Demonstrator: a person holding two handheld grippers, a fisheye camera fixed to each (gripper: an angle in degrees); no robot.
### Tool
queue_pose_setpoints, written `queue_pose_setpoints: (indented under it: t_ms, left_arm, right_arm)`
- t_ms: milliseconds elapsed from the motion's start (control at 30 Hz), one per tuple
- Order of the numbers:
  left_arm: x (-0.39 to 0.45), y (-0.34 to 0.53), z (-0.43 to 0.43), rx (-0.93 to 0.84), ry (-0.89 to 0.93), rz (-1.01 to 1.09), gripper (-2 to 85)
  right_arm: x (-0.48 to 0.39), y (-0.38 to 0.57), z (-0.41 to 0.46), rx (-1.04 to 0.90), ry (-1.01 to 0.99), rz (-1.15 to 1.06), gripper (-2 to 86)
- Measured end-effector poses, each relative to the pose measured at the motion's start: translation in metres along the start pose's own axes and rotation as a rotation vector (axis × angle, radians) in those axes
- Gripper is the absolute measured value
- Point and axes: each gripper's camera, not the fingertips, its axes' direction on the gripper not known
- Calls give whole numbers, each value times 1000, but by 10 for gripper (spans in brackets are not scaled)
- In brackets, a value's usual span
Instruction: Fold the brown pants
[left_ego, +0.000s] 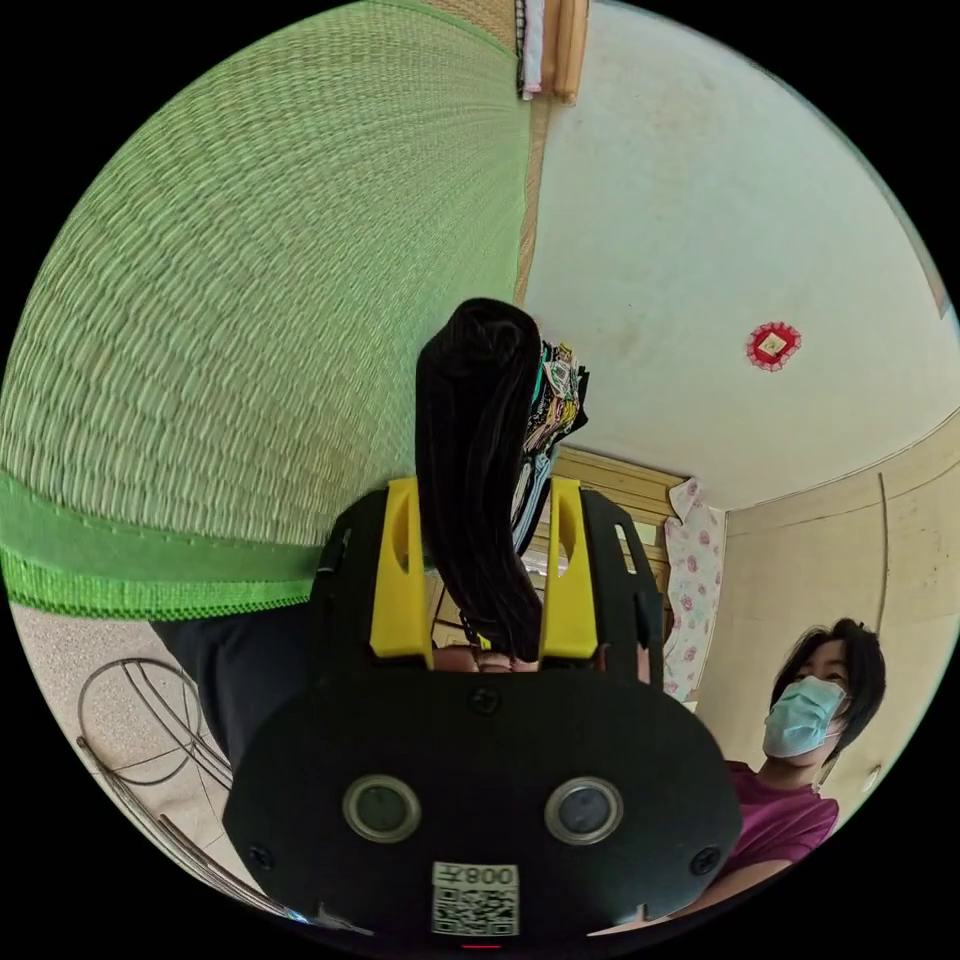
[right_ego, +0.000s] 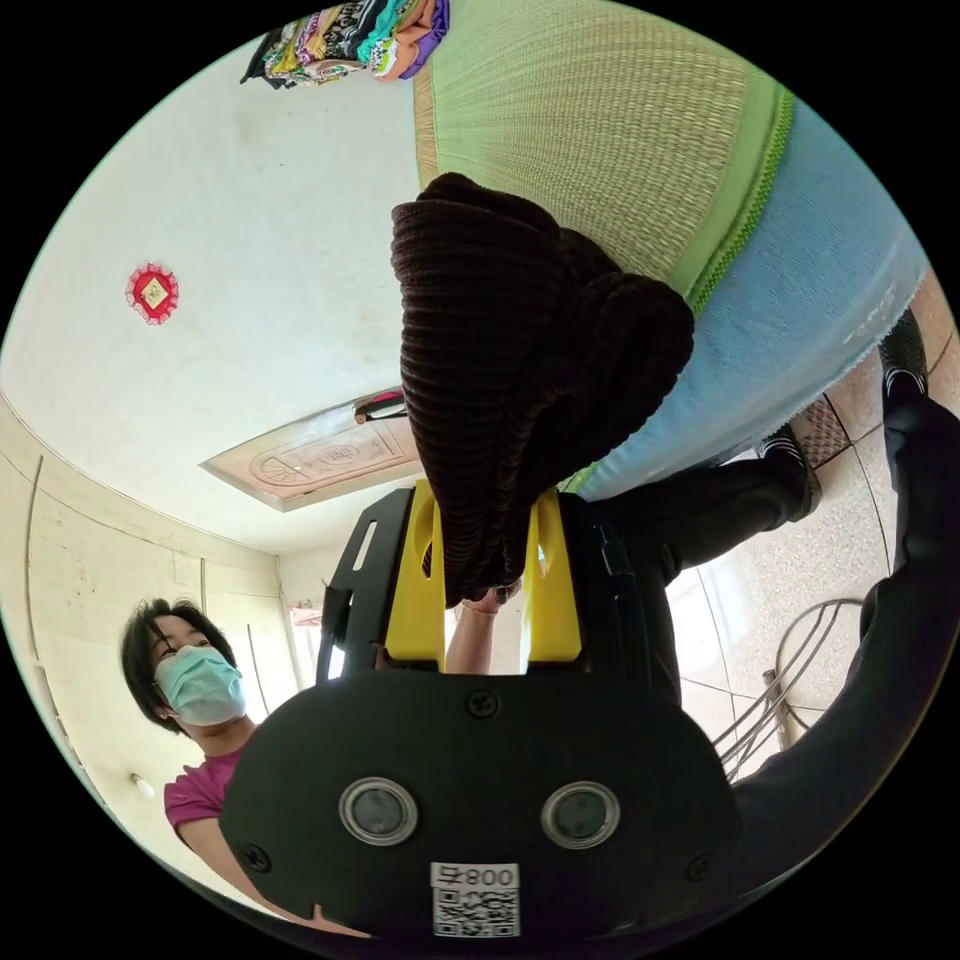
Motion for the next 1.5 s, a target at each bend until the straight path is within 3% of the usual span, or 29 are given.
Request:
queue_pose_setpoints:
  t_ms: [333,867,1000,1200,1500]
  left_arm:
    - [-23,7,52,-137,86,-40,204]
    - [-51,-26,154,-13,228,-121,220]
    - [-59,-42,193,-29,192,-125,196]
    - [-63,-42,254,-87,107,-108,90]
    - [-14,-48,388,-111,25,34,72]
  right_arm:
    - [6,7,-26,41,-42,73,128]
    - [-8,-36,-80,-3,-28,40,123]
    - [8,-35,-100,-16,-26,32,124]
    - [41,-23,-152,-13,-31,6,123]
    - [48,-34,-252,25,-84,-105,115]
